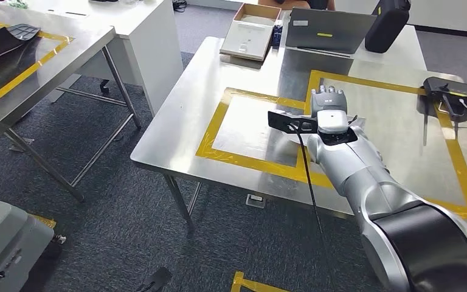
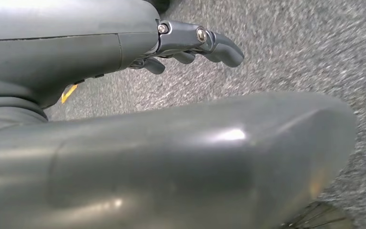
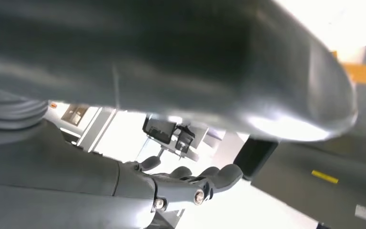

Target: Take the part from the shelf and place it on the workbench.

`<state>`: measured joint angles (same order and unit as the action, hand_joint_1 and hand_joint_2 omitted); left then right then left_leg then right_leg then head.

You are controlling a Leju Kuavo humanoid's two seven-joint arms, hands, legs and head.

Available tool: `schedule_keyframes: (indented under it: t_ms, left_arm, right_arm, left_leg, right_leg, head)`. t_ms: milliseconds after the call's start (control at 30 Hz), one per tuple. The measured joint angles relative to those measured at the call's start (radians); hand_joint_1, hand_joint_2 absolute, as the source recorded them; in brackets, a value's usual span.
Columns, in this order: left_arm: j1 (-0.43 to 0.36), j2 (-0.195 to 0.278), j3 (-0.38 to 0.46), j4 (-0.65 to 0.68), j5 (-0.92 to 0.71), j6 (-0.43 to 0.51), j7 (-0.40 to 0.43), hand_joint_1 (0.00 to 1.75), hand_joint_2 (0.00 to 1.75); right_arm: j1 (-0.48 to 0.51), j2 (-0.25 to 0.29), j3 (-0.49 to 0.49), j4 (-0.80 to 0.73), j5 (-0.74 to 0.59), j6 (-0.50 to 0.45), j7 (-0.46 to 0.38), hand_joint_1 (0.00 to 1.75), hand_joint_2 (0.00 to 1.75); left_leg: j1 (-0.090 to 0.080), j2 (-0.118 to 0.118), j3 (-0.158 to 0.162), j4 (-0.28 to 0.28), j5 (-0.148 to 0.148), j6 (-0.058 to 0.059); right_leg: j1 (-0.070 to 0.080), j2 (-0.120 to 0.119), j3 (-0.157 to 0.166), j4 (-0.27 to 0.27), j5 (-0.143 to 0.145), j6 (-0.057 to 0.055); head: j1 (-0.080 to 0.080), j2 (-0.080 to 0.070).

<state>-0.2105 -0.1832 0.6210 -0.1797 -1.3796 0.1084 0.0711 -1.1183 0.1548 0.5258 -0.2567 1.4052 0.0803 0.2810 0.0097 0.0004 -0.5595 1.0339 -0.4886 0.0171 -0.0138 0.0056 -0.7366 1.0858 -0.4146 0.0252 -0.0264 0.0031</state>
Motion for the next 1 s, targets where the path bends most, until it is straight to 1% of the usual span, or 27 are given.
schedule_keyframes:
  t_ms: [67,100,133,167,200,233,267,300,333,367,433,467,500,567,600,633,667,700,733,767,800,833,867,900,933,967,1000]
  left_arm:
    - [0.001,0.0,0.0,0.0,0.001,0.001,-0.001,0.0,0.0]
    - [0.001,0.0,0.0,0.0,0.002,0.001,-0.003,0.0,0.0]
    - [0.001,0.0,0.0,0.0,0.002,0.001,-0.003,0.0,0.0]
    - [0.001,0.0,0.0,0.0,0.002,0.001,-0.004,0.0,0.0]
    - [0.001,0.0,0.0,0.0,0.002,0.001,-0.005,0.0,0.0]
    - [0.0,-0.001,0.0,0.0,0.002,0.002,-0.006,0.0,0.0]
    - [-0.001,-0.002,0.0,0.0,0.002,0.002,-0.006,0.0,0.0]
    - [-0.002,-0.003,0.0,0.0,0.002,0.002,-0.007,0.0,0.0]
    - [-0.003,-0.004,0.0,0.0,0.002,0.003,-0.007,0.0,0.0]
    - [-0.003,-0.004,0.0,0.0,0.002,0.003,-0.007,0.0,0.0]
    - [-0.004,-0.005,0.0,0.0,0.002,0.003,-0.007,0.0,0.0]
    - [-0.004,-0.005,0.0,0.0,0.002,0.003,-0.007,0.0,0.0]
    - [-0.004,-0.005,0.0,0.0,0.002,0.003,-0.007,0.0,0.0]
    - [-0.004,-0.004,0.0,0.0,0.002,0.003,-0.007,0.0,0.0]
    - [-0.005,-0.004,0.0,0.0,0.002,0.004,-0.007,0.0,0.0]
    - [-0.005,-0.004,0.0,0.0,0.002,0.004,-0.007,0.0,0.0]
    - [-0.005,-0.004,0.0,0.0,0.002,0.004,-0.007,0.0,0.0]
    - [-0.005,-0.003,0.0,0.0,0.002,0.004,-0.007,0.0,0.0]
    - [-0.006,-0.003,0.0,0.0,0.003,0.004,-0.006,0.0,0.0]
    - [-0.008,-0.004,0.0,-0.001,0.004,0.004,-0.006,0.0,0.0]
    - [-0.009,-0.004,0.0,-0.001,0.005,0.004,-0.006,0.0,0.0]
    - [-0.01,-0.004,0.0,-0.001,0.006,0.004,-0.006,0.0,0.0]
    - [-0.011,-0.004,0.0,-0.001,0.007,0.004,-0.006,0.0,0.0]
    - [-0.011,-0.004,0.0,-0.001,0.008,0.004,-0.006,0.0,0.0]
    - [-0.011,-0.004,0.0,-0.001,0.009,0.004,-0.006,0.0,0.0]
    - [-0.011,-0.003,0.0,-0.001,0.009,0.004,-0.006,0.0,0.0]
    - [-0.011,-0.003,0.0,0.0,0.009,0.004,-0.006,0.0,0.0]
  right_arm:
    - [0.0,0.0,-0.002,0.0,0.003,-0.002,0.003,0.0,0.0]
    - [0.0,-0.001,-0.003,0.0,0.005,-0.003,0.005,0.0,0.0]
    - [0.001,-0.001,-0.003,0.0,0.006,-0.004,0.006,0.0,0.0]
    - [0.001,-0.002,-0.003,0.001,0.007,-0.005,0.008,0.0,0.0]
    - [0.0,-0.002,-0.004,0.001,0.008,-0.006,0.009,0.0,0.0]
    - [-0.002,-0.002,-0.004,0.001,0.01,-0.007,0.01,0.0,0.0]
    - [-0.005,-0.002,-0.004,0.001,0.011,-0.008,0.01,0.0,0.0]
    - [-0.008,-0.002,-0.005,0.0,0.012,-0.01,0.011,0.0,0.0]
    - [-0.011,-0.001,-0.005,0.0,0.013,-0.011,0.011,0.0,0.0]
    - [-0.014,-0.001,-0.005,0.0,0.014,-0.012,0.011,0.0,0.0]
    - [-0.018,0.0,-0.005,0.0,0.015,-0.012,0.011,0.0,0.0]
    - [-0.021,0.001,-0.005,0.0,0.016,-0.012,0.011,0.0,0.0]
    - [-0.023,0.003,-0.005,0.0,0.016,-0.012,0.011,0.0,0.0]
    - [-0.026,0.005,-0.005,0.0,0.017,-0.011,0.013,0.0,0.0]
    - [-0.025,0.006,-0.006,0.0,0.018,-0.011,0.014,0.0,0.0]
    - [-0.025,0.006,-0.006,0.001,0.018,-0.01,0.015,0.0,0.0]
    - [-0.024,0.006,-0.006,0.001,0.019,-0.01,0.016,0.0,0.0]
    - [-0.025,0.006,-0.006,0.001,0.019,-0.01,0.017,0.0,0.0]
    - [-0.026,0.006,-0.006,0.001,0.019,-0.01,0.018,0.0,0.0]
    - [-0.028,0.006,-0.007,0.0,0.02,-0.01,0.019,0.0,0.0]
    - [-0.031,0.006,-0.007,0.0,0.021,-0.01,0.02,0.0,0.0]
    - [-0.033,0.007,-0.007,0.0,0.022,-0.01,0.02,0.0,0.0]
    - [-0.035,0.008,-0.007,0.0,0.024,-0.011,0.02,0.0,0.0]
    - [-0.035,0.008,-0.007,0.0,0.025,-0.011,0.019,0.0,0.0]
    - [-0.034,0.007,-0.008,0.0,0.025,-0.01,0.019,0.0,0.0]
    - [-0.033,0.006,-0.008,0.001,0.025,-0.01,0.019,0.0,0.0]
    - [-0.032,0.006,-0.008,0.001,0.026,-0.009,0.019,0.0,0.0]
  left_leg:
    - [-0.001,0.002,-0.031,0.001,0.024,0.007]
    - [-0.001,0.002,-0.046,0.001,0.035,0.008]
    - [-0.001,0.003,-0.062,0.002,0.047,0.007]
    - [-0.001,0.003,-0.076,0.004,0.057,0.006]
    - [-0.001,0.003,-0.089,0.005,0.066,0.004]
    - [-0.001,0.003,-0.1,0.007,0.075,0.001]
    - [-0.002,0.003,-0.108,0.009,0.082,-0.004]
    - [-0.003,0.003,-0.113,0.009,0.09,-0.009]
    - [-0.002,0.004,-0.115,0.008,0.097,-0.016]
    - [-0.002,0.004,-0.115,0.005,0.105,-0.023]
    - [-0.001,0.003,-0.119,0.002,0.112,-0.036]
    - [-0.001,0.001,-0.128,0.016,0.093,-0.041]
    - [0.0,0.0,-0.142,0.049,0.056,-0.045]
    - [0.003,0.0,-0.177,0.169,-0.042,-0.053]
    - [0.004,0.0,-0.188,0.231,-0.071,-0.057]
    - [0.005,0.0,-0.19,0.272,-0.078,-0.06]
    - [0.007,0.0,-0.176,0.283,-0.064,-0.062]
    - [0.009,0.0,-0.144,0.259,-0.039,-0.064]
    - [0.012,0.0,-0.097,0.206,-0.019,-0.065]
    - [0.012,-0.001,-0.043,0.135,-0.017,-0.066]
    - [0.01,-0.003,-0.002,0.078,-0.024,-0.061]
    - [0.008,-0.005,0.021,0.037,-0.036,-0.054]
    - [0.003,-0.008,0.026,0.017,-0.043,-0.045]
    - [0.001,-0.01,0.017,0.015,-0.036,-0.033]
    - [0.001,-0.009,0.009,0.012,-0.026,-0.023]
    - [0.001,-0.008,0.0,0.011,-0.014,-0.013]
    - [0.003,-0.006,-0.012,0.009,0.0,-0.004]
  right_leg:
    - [-0.001,-0.001,-0.036,0.131,-0.1,0.007]
    - [-0.001,-0.001,-0.046,0.192,-0.126,0.01]
    - [0.0,-0.001,-0.043,0.229,-0.131,0.011]
    - [0.0,-0.001,-0.022,0.228,-0.115,0.01]
    - [0.0,-0.001,0.018,0.191,-0.093,0.008]
    - [0.001,-0.001,0.073,0.124,-0.081,0.003]
    - [0.004,-0.001,0.126,0.05,-0.081,-0.002]
    - [0.007,-0.001,0.165,-0.007,-0.086,-0.008]
    - [0.011,-0.001,0.187,-0.044,-0.094,-0.015]
    - [0.015,0.0,0.191,-0.056,-0.094,-0.02]
    - [0.012,-0.003,0.183,-0.063,-0.076,-0.033]
    - [0.009,-0.004,0.176,-0.067,-0.064,-0.041]
    - [0.006,-0.006,0.167,-0.072,-0.051,-0.047]
    - [0.004,-0.006,0.141,-0.073,-0.027,-0.054]
    - [0.004,-0.006,0.127,-0.073,-0.016,-0.053]
    - [0.004,-0.007,0.113,-0.073,-0.005,-0.052]
    - [0.004,-0.007,0.099,-0.072,0.006,-0.05]
    - [0.003,-0.007,0.084,-0.07,0.017,-0.047]
    - [0.002,-0.007,0.071,-0.068,0.027,-0.042]
    - [0.001,-0.007,0.059,-0.064,0.036,-0.036]
    - [0.001,-0.007,0.05,-0.061,0.045,-0.029]
    - [0.002,-0.007,0.044,-0.06,0.054,-0.022]
    - [0.001,-0.006,0.041,-0.062,0.064,-0.015]
    - [0.0,-0.006,0.039,-0.067,0.075,-0.007]
    - [-0.002,-0.006,0.035,-0.068,0.076,-0.001]
    - [-0.004,-0.005,0.027,-0.059,0.059,0.004]
    - [-0.004,-0.005,0.014,-0.03,0.021,0.008]
  head:
    - [0.002,0.0]
    - [0.002,0.0]
    - [0.002,0.0]
    - [0.002,0.0]
    - [0.002,0.0]
    - [0.002,0.0]
    - [0.002,0.0]
    - [0.001,0.0]
    - [0.001,0.0]
    - [0.001,0.0]
    - [0.001,0.0]
    - [0.001,0.0]
    - [0.0,0.0]
    - [-0.003,0.0]
    - [-0.003,0.0]
    - [-0.003,0.0]
    - [-0.003,0.0]
    - [-0.003,0.0]
    - [-0.003,0.0]
    - [-0.004,0.0]
    - [-0.004,0.0]
    - [-0.003,0.0]
    - [-0.003,0.0]
    - [-0.003,0.0]
    - [-0.003,0.0]
    - [-0.002,0.0]
    - [-0.001,0.0]
